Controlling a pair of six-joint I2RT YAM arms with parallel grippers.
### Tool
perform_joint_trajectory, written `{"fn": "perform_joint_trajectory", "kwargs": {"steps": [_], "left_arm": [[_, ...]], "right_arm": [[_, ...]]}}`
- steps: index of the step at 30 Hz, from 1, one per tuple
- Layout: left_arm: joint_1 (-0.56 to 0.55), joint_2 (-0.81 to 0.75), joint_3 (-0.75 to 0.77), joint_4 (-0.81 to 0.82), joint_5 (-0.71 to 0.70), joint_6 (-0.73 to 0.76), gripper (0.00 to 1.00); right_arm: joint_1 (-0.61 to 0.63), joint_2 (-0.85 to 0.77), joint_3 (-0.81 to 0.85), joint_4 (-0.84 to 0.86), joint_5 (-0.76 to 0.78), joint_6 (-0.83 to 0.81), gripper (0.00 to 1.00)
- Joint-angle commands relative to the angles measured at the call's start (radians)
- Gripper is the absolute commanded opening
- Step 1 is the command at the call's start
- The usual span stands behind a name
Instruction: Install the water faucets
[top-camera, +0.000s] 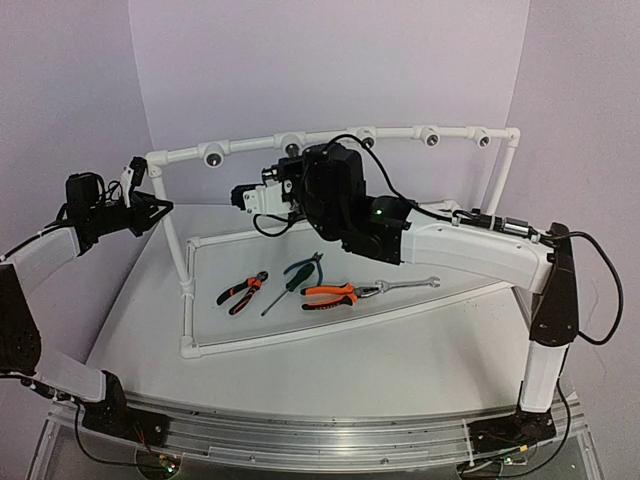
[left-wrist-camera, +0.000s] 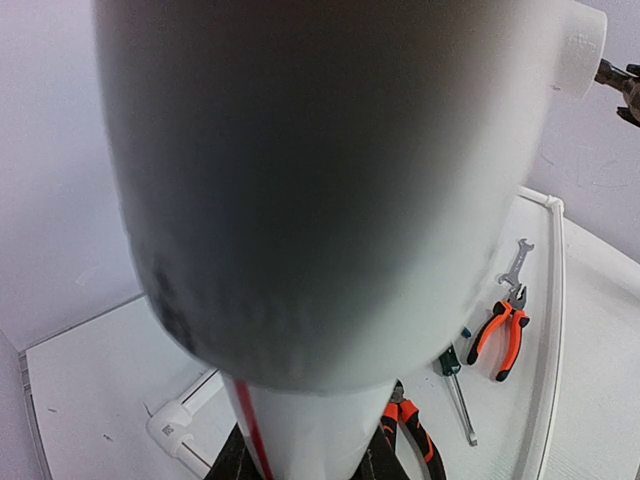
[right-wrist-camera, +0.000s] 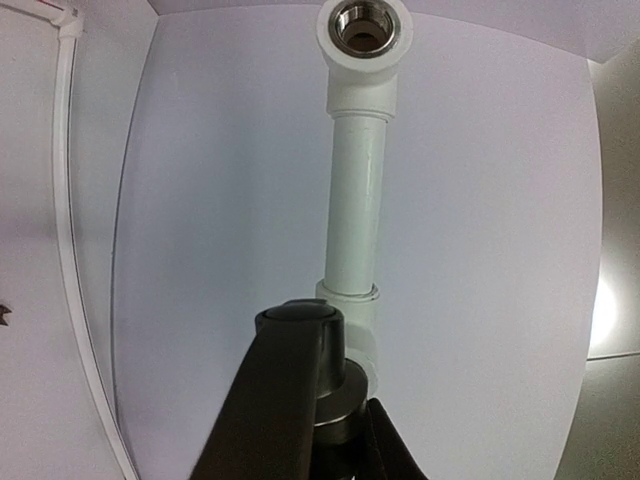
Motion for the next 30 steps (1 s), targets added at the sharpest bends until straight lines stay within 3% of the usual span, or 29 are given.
{"fn": "perform_joint_trajectory", "kwargs": {"steps": [1, 8, 19, 24, 30], "left_arm": [[-0.036, 0.01, 0.024, -0.08, 0.003, 0.026, 0.0], [-0.04, 0.011, 0.024, -0.085, 0.002, 0.021, 0.0], [-0.044, 0.005, 0.022, -0.082, -0.011, 0.012, 0.0], [-0.044, 0.005, 0.022, -0.083, -0.017, 0.014, 0.0], [-0.044, 0.007, 0.022, -0.075, -0.019, 0.014, 0.0]], "right_arm": [[0.0, 0.011, 0.027, 0.095, 0.034, 0.167, 0.07], [-0.001, 0.016, -0.004, 0.188, 0.092, 0.675, 0.0], [0.002, 0.017, -0.139, 0.398, 0.196, 1.844, 0.0], [0.011, 0.046, -0.141, 0.403, 0.252, 2.234, 0.0], [0.026, 0.046, -0.155, 0.403, 0.278, 2.538, 0.0]]}}
